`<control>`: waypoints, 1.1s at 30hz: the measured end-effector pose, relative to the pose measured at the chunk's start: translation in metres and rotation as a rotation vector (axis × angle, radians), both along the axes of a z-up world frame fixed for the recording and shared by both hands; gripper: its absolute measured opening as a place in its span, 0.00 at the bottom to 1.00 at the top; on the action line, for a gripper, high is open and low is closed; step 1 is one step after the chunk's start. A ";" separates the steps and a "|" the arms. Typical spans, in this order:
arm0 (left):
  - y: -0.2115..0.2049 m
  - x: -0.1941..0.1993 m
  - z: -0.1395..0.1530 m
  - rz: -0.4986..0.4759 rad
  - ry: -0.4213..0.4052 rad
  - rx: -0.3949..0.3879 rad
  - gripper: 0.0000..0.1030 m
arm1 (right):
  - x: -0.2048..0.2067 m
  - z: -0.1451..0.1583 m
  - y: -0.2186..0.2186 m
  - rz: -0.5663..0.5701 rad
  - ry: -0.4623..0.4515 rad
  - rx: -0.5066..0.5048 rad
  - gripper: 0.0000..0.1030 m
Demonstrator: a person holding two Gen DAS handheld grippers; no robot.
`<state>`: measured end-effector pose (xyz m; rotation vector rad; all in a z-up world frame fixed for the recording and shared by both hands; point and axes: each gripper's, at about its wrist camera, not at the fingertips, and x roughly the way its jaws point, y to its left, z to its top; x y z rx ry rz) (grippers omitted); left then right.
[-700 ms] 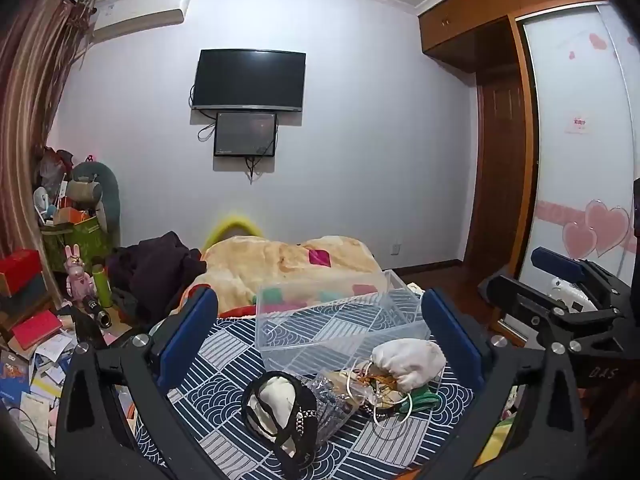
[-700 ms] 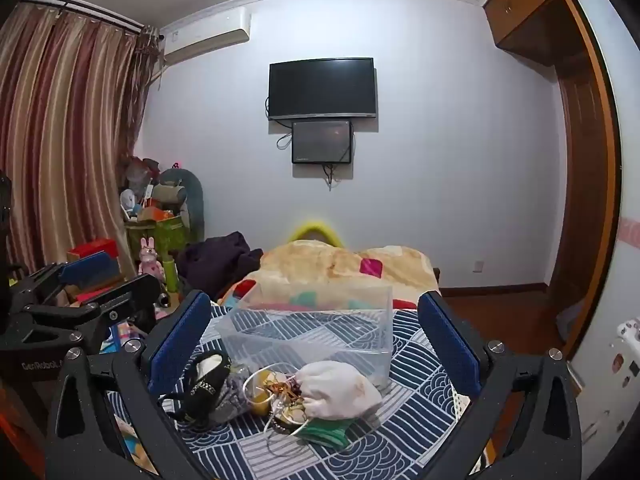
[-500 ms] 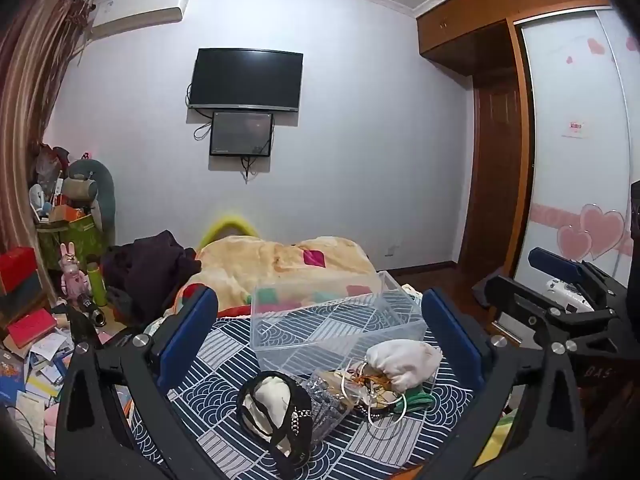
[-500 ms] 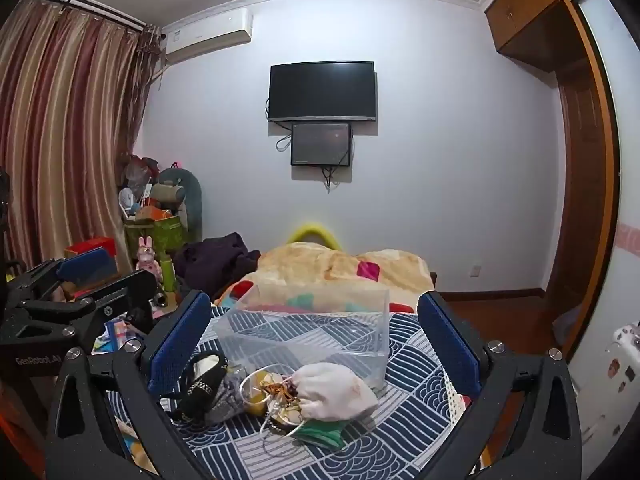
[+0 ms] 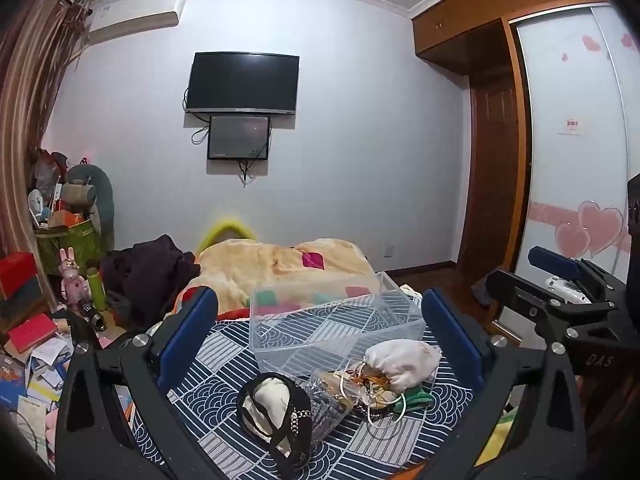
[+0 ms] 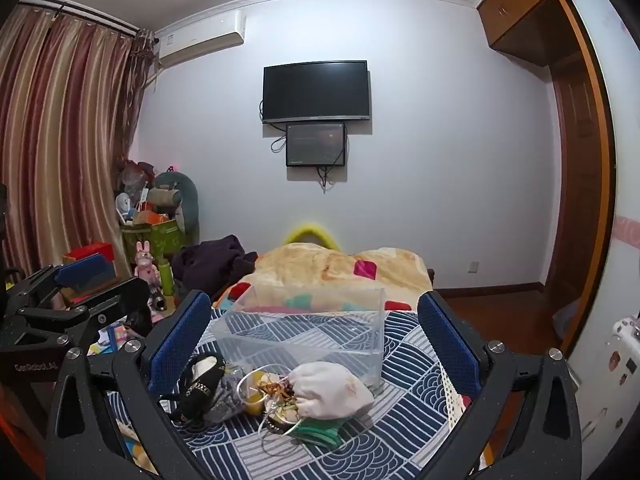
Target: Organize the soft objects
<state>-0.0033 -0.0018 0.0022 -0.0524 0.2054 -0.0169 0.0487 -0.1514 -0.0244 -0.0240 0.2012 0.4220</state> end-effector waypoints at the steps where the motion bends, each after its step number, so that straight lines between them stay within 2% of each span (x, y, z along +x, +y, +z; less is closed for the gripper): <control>1: 0.000 0.000 0.000 0.001 -0.001 -0.001 1.00 | -0.001 0.000 0.000 0.000 -0.001 0.001 1.00; 33: -0.001 -0.003 0.000 0.008 -0.011 0.014 1.00 | -0.004 -0.003 0.000 0.001 -0.002 0.010 1.00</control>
